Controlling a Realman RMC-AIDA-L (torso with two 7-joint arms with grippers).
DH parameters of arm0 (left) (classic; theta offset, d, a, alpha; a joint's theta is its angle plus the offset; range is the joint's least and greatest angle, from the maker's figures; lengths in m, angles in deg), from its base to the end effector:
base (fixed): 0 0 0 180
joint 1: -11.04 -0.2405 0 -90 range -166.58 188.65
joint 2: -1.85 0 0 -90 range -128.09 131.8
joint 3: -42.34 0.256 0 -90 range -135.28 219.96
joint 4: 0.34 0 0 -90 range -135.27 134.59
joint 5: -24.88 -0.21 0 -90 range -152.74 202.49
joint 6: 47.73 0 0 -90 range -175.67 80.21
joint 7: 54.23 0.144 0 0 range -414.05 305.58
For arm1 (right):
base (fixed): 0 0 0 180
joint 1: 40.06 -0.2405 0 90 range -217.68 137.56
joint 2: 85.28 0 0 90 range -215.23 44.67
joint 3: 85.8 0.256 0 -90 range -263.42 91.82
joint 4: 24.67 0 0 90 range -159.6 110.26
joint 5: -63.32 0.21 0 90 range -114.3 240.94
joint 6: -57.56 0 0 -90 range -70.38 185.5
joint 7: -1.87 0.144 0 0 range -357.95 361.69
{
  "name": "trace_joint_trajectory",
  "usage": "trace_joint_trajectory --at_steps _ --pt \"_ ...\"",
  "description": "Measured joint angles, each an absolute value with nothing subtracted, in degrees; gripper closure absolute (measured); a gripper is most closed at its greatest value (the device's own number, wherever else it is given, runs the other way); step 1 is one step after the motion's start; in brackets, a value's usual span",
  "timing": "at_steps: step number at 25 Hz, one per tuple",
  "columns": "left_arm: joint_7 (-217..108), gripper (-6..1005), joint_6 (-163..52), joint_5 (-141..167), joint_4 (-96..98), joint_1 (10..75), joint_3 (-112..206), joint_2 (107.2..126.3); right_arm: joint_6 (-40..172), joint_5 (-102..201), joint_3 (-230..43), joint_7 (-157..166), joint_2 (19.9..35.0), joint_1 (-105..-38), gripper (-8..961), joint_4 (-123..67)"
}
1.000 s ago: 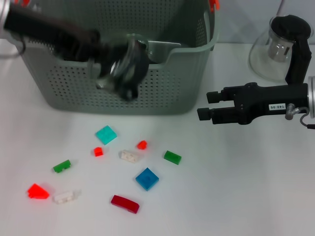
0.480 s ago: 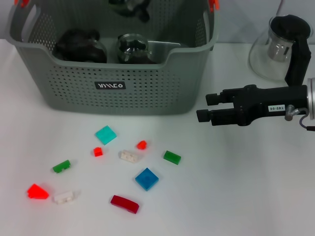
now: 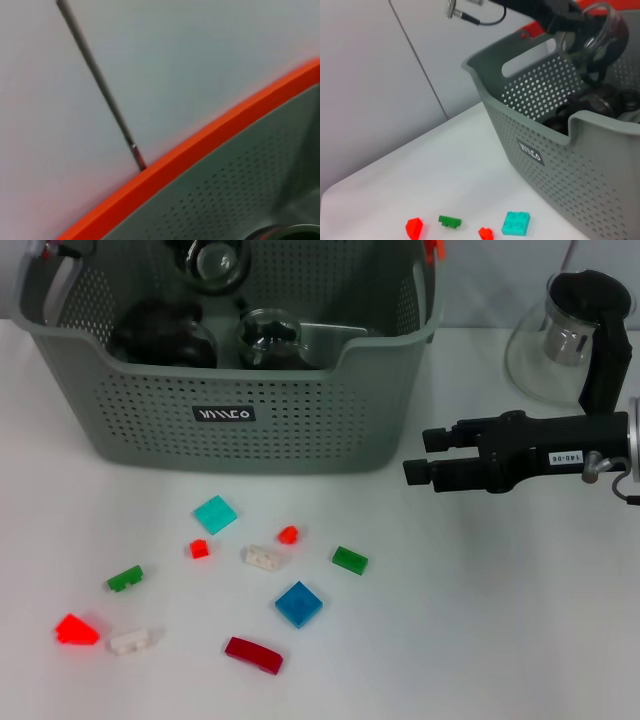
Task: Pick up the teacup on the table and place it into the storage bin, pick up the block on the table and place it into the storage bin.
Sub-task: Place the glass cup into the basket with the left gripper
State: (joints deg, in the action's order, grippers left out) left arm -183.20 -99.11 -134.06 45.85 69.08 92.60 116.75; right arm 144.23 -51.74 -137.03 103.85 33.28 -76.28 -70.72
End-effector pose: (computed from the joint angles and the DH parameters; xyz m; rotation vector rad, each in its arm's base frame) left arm -0.1568 0.5090 0.0686 -2.1801 -0.5820 0.1269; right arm 0.2073 0.3640 -0.0013 -2.8356 0.7988 0.5501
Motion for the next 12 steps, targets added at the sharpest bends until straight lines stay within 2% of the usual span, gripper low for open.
trace_joint_trajectory --at_steps 7,12 --pt "-183.2 953 -91.0 -138.5 42.4 68.5 95.2 119.51 144.2 -51.8 -136.9 103.8 33.28 -76.3 249 -70.7" --pt "-183.2 949 -89.1 -138.6 40.6 68.4 97.0 120.0 144.1 -51.8 -136.9 103.8 33.28 -76.3 249 -70.7"
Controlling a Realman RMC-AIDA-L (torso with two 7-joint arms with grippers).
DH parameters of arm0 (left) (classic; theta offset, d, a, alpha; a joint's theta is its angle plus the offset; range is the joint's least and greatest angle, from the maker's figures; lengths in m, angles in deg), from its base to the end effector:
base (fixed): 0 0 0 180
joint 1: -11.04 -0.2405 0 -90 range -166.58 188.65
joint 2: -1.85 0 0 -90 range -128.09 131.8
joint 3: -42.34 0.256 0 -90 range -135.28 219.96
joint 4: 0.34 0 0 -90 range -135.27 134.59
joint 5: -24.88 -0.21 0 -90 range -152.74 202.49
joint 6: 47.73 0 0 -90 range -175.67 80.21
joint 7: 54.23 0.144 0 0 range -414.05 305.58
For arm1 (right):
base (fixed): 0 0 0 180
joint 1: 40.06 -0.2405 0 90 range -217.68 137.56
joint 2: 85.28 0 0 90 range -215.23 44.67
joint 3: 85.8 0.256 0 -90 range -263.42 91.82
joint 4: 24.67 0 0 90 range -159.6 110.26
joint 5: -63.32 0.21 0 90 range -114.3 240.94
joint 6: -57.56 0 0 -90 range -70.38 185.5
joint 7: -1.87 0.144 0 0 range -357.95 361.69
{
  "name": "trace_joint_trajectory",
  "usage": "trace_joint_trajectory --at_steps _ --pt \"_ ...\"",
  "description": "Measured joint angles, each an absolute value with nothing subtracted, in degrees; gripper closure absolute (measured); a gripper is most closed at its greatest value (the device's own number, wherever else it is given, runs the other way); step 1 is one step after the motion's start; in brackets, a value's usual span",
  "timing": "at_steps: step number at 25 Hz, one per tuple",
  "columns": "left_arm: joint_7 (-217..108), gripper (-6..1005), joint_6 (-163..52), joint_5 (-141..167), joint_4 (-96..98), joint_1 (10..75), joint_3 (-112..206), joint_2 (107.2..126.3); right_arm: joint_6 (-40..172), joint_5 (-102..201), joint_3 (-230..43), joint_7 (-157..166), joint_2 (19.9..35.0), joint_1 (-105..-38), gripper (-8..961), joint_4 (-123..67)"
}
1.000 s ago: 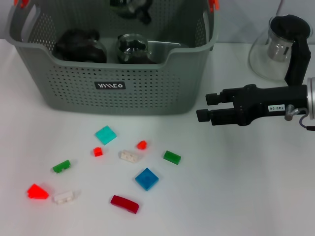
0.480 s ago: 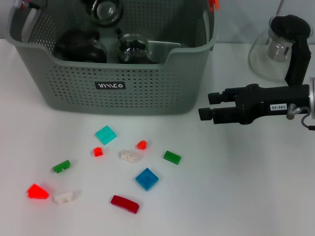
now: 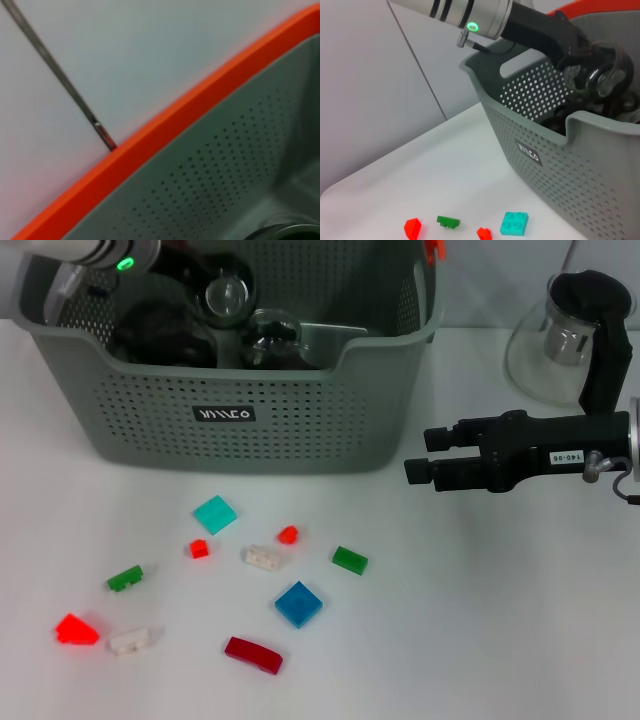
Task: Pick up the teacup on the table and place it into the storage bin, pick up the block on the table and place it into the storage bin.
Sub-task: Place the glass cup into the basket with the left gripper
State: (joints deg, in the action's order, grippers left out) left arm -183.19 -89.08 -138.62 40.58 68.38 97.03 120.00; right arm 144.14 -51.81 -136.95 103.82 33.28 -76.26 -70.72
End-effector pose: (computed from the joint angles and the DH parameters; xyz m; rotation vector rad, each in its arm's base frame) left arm -0.1706 0.5059 0.0298 -2.1586 -0.4873 0.2223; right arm 0.2077 0.3642 -0.0011 -2.8330 0.7992 0.5490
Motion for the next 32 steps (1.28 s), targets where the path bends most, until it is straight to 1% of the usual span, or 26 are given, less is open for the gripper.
trace_joint_trajectory --at_steps 20,31,32 --pt "-183.2 936 -88.5 -138.8 39.7 68.2 99.3 121.08 144.1 -51.8 -137.0 103.6 33.28 -76.3 249 -70.7" --pt "-184.0 831 -88.1 -138.8 41.0 67.7 98.9 121.23 144.1 -51.8 -137.0 103.4 33.29 -76.3 249 -70.7" --pt "-184.3 788 -88.1 -138.8 41.3 67.6 98.9 121.22 144.1 -51.8 -137.0 103.4 33.28 -76.3 249 -70.7"
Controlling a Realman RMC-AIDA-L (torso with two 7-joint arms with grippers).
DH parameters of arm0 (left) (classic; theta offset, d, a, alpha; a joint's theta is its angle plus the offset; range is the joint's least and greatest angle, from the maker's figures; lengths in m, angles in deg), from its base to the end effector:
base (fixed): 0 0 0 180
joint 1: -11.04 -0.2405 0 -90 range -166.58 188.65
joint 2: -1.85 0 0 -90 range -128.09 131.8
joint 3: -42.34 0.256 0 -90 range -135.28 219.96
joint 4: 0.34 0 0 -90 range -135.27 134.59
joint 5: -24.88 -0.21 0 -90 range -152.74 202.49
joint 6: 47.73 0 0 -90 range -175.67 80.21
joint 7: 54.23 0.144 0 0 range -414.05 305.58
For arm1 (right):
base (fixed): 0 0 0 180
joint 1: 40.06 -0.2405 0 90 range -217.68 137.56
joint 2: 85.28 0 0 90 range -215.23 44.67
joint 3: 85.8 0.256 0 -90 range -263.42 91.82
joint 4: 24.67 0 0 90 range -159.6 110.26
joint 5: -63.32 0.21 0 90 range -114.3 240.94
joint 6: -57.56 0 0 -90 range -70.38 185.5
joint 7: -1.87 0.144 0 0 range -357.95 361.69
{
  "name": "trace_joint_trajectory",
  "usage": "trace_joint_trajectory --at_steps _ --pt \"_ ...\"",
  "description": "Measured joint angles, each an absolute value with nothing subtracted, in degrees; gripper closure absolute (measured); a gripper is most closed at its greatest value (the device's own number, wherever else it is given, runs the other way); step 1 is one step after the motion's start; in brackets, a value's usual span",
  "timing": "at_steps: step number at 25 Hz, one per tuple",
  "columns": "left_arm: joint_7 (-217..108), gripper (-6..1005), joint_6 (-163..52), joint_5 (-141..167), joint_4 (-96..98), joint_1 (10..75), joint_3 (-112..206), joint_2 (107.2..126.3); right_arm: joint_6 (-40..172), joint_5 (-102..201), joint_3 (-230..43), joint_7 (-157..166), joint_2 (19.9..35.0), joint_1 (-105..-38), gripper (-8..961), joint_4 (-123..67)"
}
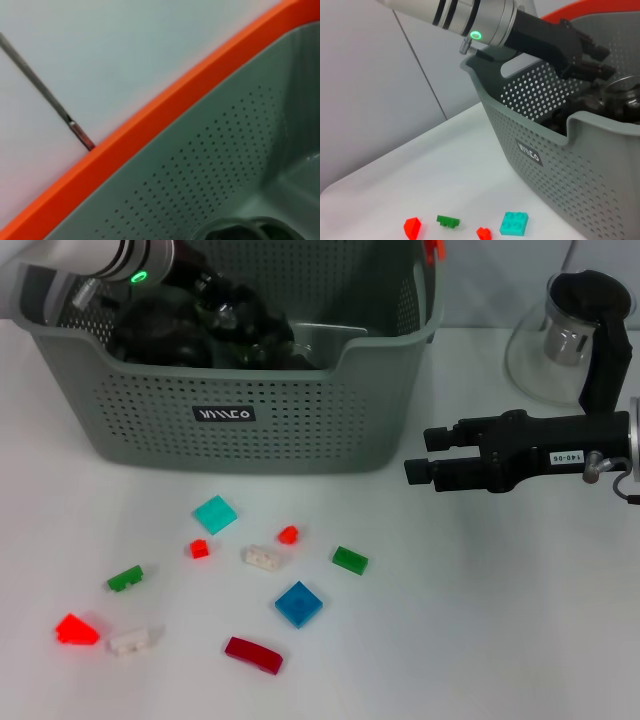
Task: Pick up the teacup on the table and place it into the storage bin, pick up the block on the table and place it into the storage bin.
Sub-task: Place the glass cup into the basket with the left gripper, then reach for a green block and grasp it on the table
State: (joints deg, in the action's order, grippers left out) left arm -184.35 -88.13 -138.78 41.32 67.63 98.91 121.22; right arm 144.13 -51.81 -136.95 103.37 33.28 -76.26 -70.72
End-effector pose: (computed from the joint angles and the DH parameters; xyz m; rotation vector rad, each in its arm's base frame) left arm -0.1683 0.5020 0.0194 -2.1638 -0.4782 0.2185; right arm 0.2077 0.3642 -0.0011 -2.8348 0.7877 0.5479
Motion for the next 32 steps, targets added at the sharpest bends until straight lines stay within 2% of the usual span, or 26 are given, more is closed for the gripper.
trace_joint_trajectory --at_steps 11,15,24,32 --pt "-188.6 350 -97.8 -138.2 59.0 63.9 98.3 120.81 144.2 -51.7 -137.0 103.2 33.24 -76.3 250 -70.7" --pt "-188.8 204 -106.5 -133.9 68.6 61.3 97.1 121.29 144.8 -51.6 -137.0 102.7 33.13 -76.3 250 -70.7" --pt "-184.5 207 -131.2 -109.4 84.3 54.1 91.9 120.85 146.9 -51.5 -136.9 101.9 32.63 -76.3 250 -70.9" --pt "-173.5 209 -151.4 -92.6 88.4 46.6 87.0 122.44 149.6 -51.8 -136.8 101.7 31.71 -76.2 250 -71.1"
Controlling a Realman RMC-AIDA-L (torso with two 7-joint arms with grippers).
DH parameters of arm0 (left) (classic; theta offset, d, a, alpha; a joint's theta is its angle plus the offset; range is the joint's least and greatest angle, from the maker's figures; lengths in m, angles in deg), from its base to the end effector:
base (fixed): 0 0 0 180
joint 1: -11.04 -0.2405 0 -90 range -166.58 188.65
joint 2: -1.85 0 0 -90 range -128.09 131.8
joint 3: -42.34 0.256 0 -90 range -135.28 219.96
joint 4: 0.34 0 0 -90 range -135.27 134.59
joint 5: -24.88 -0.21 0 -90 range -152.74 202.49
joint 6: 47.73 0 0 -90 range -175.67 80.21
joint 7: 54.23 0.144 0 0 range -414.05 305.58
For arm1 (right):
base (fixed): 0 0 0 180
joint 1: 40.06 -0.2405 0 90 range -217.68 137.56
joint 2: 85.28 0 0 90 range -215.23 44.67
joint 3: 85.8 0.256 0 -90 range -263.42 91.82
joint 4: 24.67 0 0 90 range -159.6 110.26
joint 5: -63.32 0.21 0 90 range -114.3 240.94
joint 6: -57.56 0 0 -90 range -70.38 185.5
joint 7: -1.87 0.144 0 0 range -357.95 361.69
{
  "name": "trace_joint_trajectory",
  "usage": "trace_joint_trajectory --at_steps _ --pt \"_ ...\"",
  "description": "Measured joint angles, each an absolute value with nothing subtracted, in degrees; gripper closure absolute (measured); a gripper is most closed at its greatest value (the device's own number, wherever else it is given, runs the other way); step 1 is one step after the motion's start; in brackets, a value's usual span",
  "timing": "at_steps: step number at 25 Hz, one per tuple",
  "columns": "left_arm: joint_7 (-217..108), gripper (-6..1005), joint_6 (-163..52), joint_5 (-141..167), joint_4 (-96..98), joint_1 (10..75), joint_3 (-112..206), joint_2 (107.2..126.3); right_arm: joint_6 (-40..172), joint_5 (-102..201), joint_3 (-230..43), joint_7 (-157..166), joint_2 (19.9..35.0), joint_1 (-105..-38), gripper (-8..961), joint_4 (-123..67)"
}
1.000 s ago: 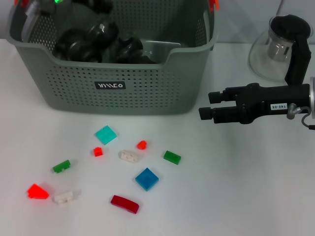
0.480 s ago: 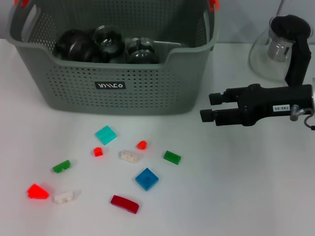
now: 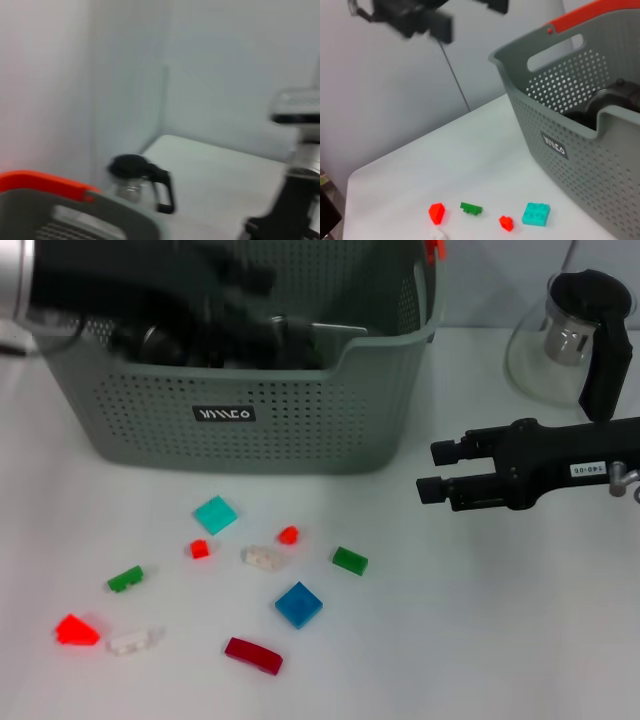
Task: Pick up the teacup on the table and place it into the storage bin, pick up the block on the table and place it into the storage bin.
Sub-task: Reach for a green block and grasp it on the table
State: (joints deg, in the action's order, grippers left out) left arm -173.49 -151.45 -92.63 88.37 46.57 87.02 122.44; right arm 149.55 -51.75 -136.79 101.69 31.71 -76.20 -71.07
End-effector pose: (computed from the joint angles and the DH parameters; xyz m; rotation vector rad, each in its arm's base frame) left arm -0.1201 0.3448 0.1070 -2.7597 -0.3970 -0.4626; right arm 0.2080 0.3559 0.0095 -2.9164 0.7248 0.5431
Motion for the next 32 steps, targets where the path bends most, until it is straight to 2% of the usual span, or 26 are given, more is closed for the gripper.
trace_joint_trajectory --at_steps 9,16,21,25,30,32 --pt "-154.2 210 -161.2 -85.4 80.4 37.7 85.9 125.76 151.4 -52.7 -137.9 101.7 30.44 -77.1 250 -71.6" --pt "-136.7 213 -160.5 -86.4 65.3 34.8 81.7 125.41 152.3 -61.7 -139.5 105.9 31.03 -82.0 250 -73.6" --pt "-131.8 213 -159.1 -87.2 62.2 33.1 78.1 125.42 152.7 -67.7 -143.5 111.5 31.26 -87.5 250 -73.8" --pt "-130.4 213 -157.3 -89.9 62.0 32.3 77.8 125.62 152.7 -71.9 -146.6 116.2 32.1 -91.7 250 -73.8" --pt "-127.2 213 -155.3 -91.6 60.8 31.9 77.7 125.8 150.8 -78.7 -149.1 122.3 34.51 -96.9 250 -73.6" --pt "-125.6 213 -155.3 -91.6 60.4 31.7 77.6 125.81 149.5 -79.6 -151.3 124.5 34.93 -98.2 250 -73.2"
